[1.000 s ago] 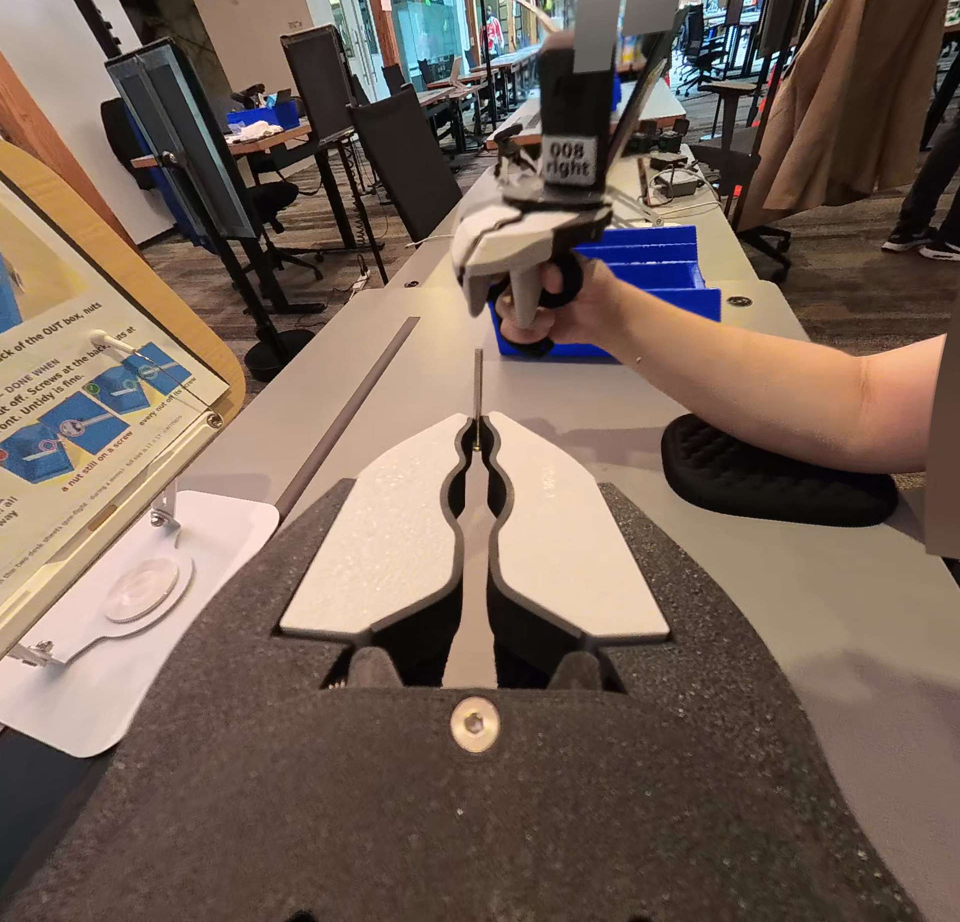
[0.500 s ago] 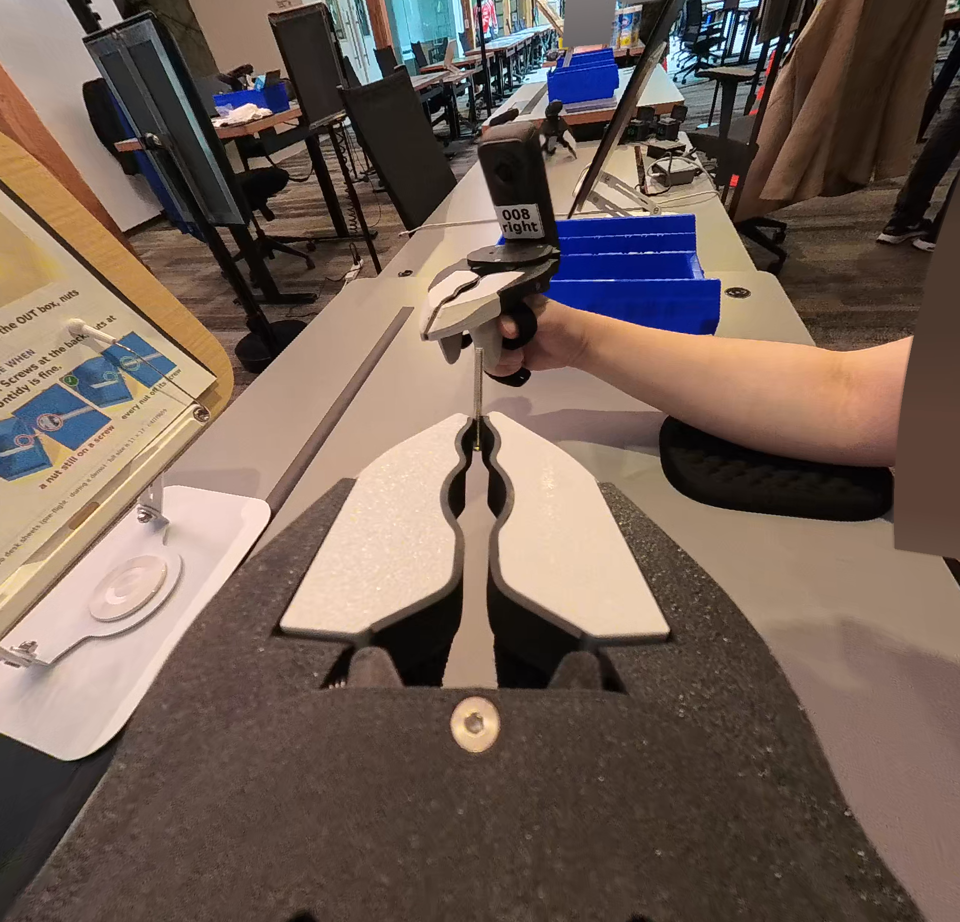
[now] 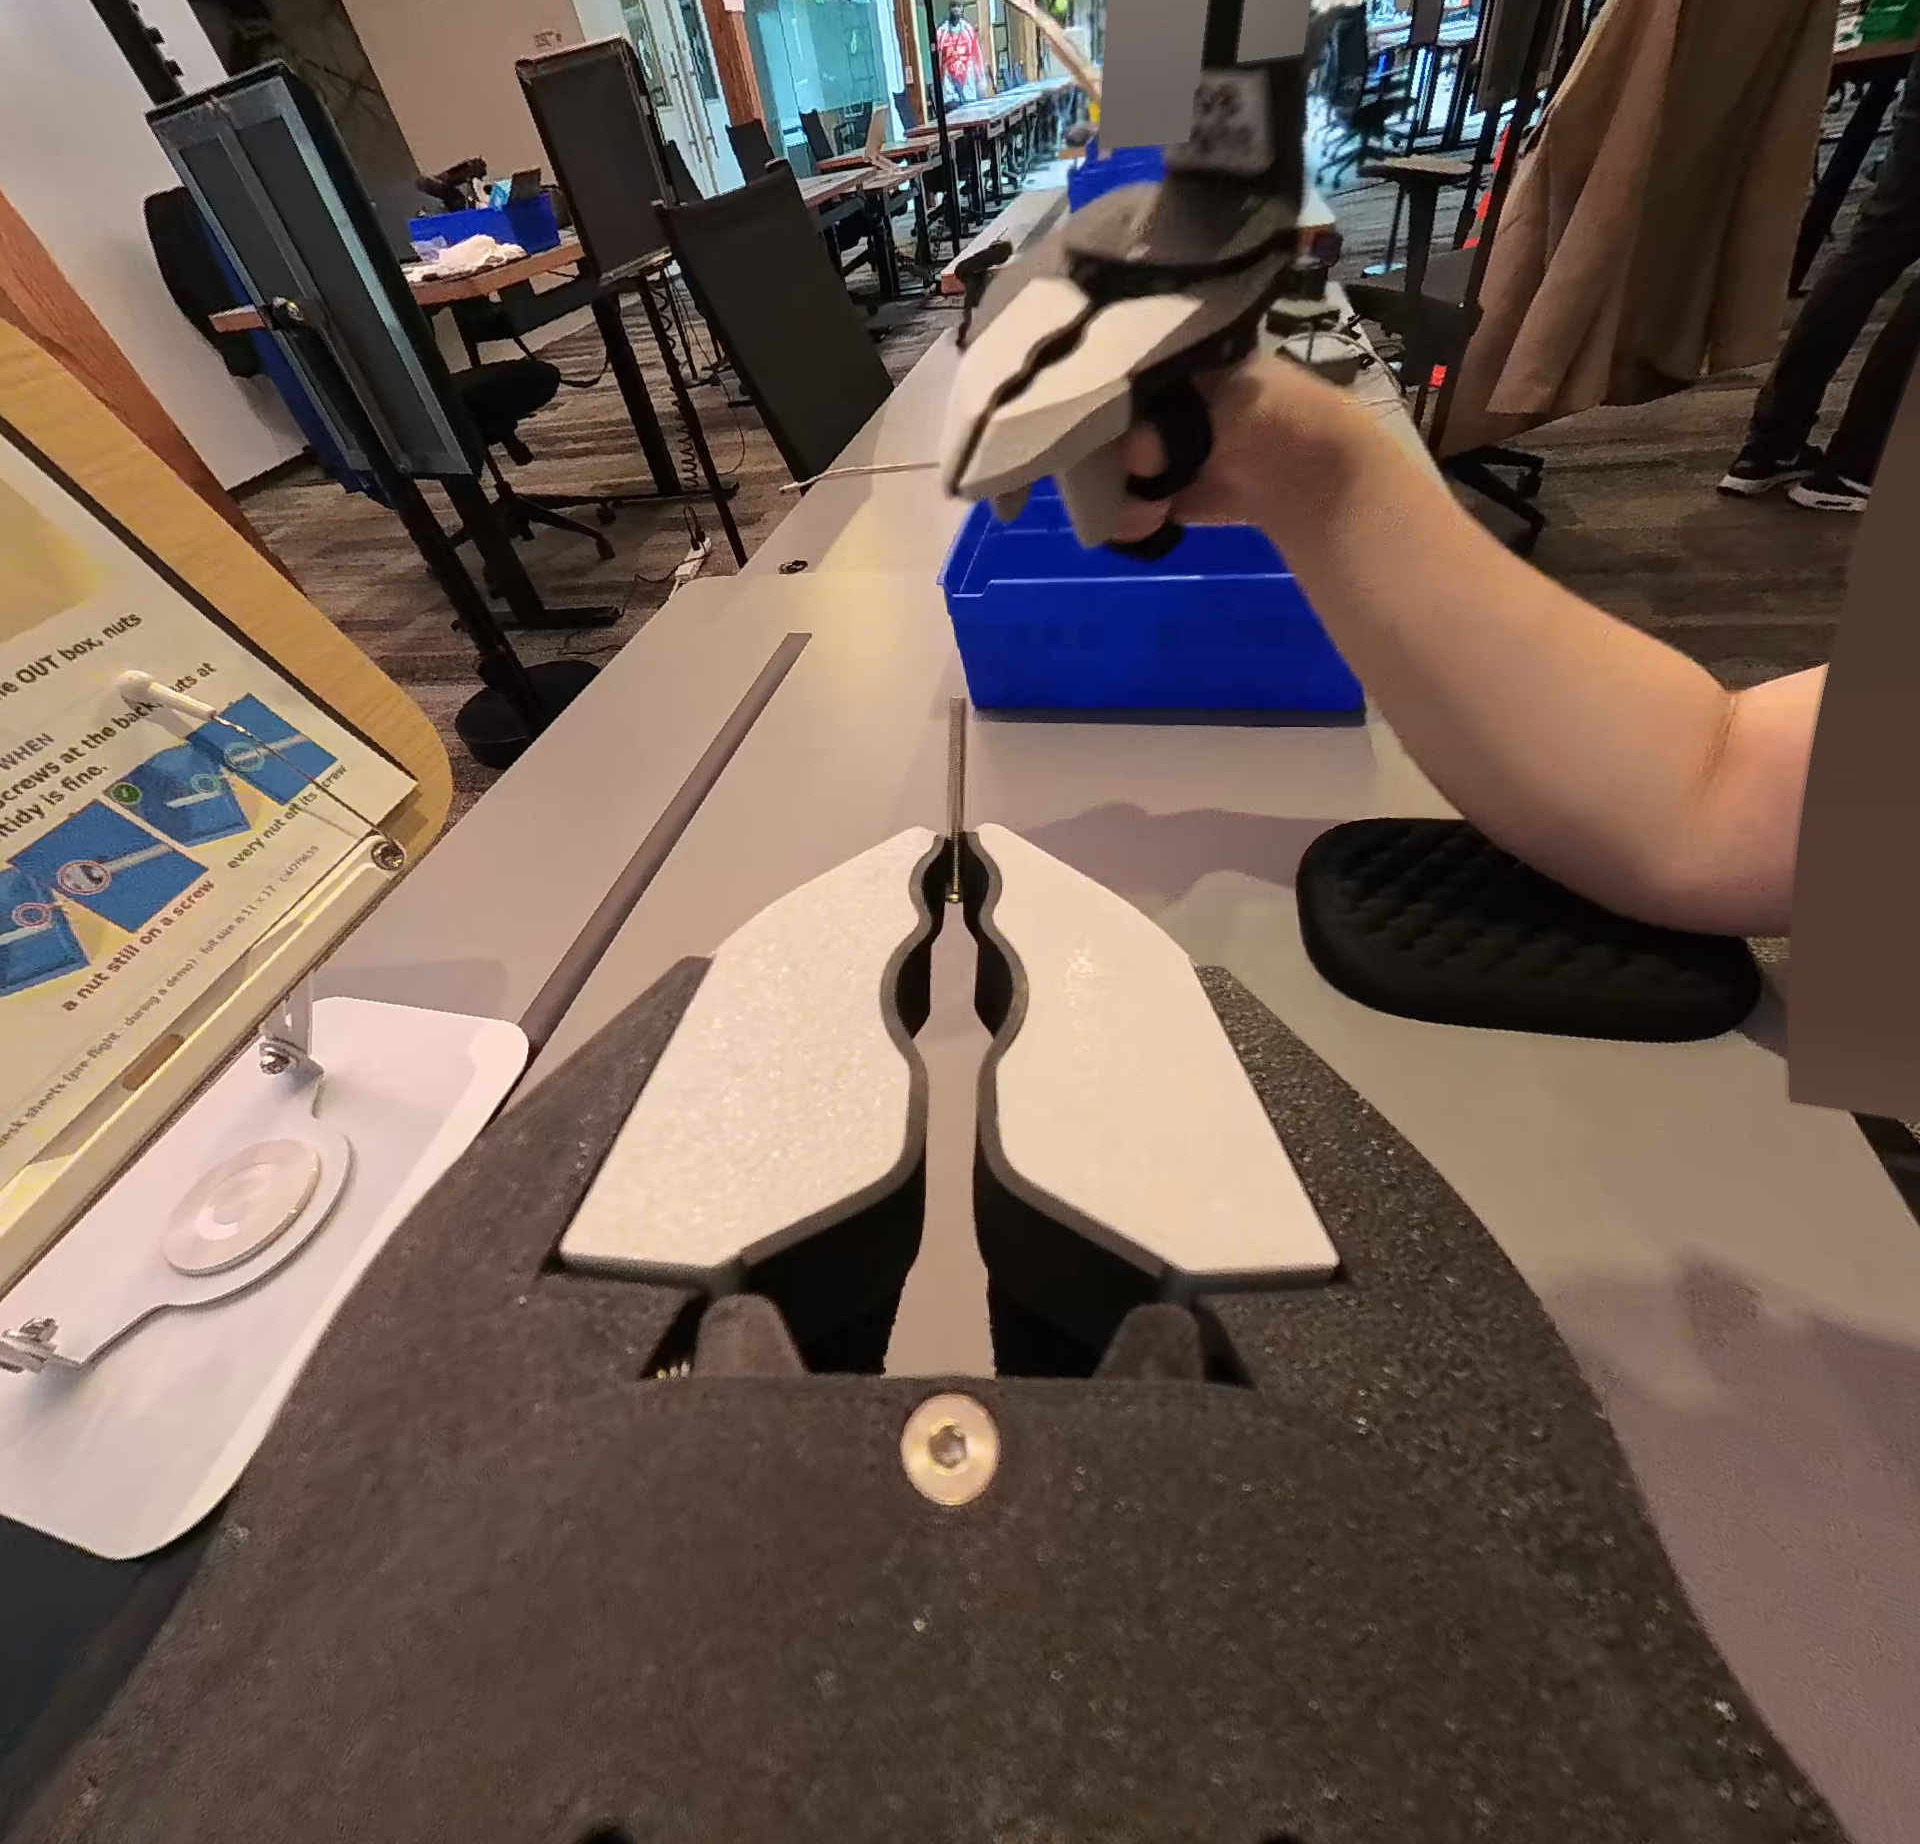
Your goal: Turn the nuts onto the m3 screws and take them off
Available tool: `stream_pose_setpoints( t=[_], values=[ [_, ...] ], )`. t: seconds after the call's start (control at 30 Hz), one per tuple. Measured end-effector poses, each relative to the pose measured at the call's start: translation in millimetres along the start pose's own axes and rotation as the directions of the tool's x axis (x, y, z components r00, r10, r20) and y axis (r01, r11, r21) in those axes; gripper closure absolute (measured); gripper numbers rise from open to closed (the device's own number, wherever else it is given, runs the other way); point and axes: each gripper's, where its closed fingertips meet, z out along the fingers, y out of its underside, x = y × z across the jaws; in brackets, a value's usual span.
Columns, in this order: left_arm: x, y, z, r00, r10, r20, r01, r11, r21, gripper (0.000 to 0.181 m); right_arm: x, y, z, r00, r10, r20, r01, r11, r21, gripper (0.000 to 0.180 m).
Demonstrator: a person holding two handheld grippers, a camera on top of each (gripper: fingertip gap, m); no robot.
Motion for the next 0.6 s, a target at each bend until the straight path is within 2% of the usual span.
stream_pose_setpoints(
  t=[0.07,0.2,0.37,0.5,0.6],
  values=[
    [1.9,-1.9,-0.5,1.0,0.002,-0.007,-0.002,1.0,0.007,0.179,-11.2,-8.6,-19.5,0.997,-0.064,-0.038,0.062,0.997,-0.042,0.179],
    [8.0,-6.7,-0.4,1.0,0.008,-0.027,-0.007,1.0,0.02,0.179,-24.6,-24.9,-55.1,0.996,-0.072,-0.047,0.069,0.995,-0.071,0.179],
    [17.9,-12.4,1.9,0.998,0.033,-0.048,-0.032,0.999,0.025,0.179,-29.5,-22.0,-100.6,0.99,-0.091,-0.108,0.069,0.979,-0.194,0.178],
    [24.5,-16.4,2.6,0.997,0.051,-0.056,-0.049,0.998,0.028,0.179,-45.6,17.7,-134.2,0.986,-0.078,-0.15,0.019,0.932,-0.362,0.177],
    [29.2,-18.5,3.5,0.996,0.062,-0.063,-0.061,0.998,0.029,0.179,-71.0,87.0,-164.5,0.975,-0.079,-0.205,-0.045,0.844,-0.535,0.178]
  ],
)
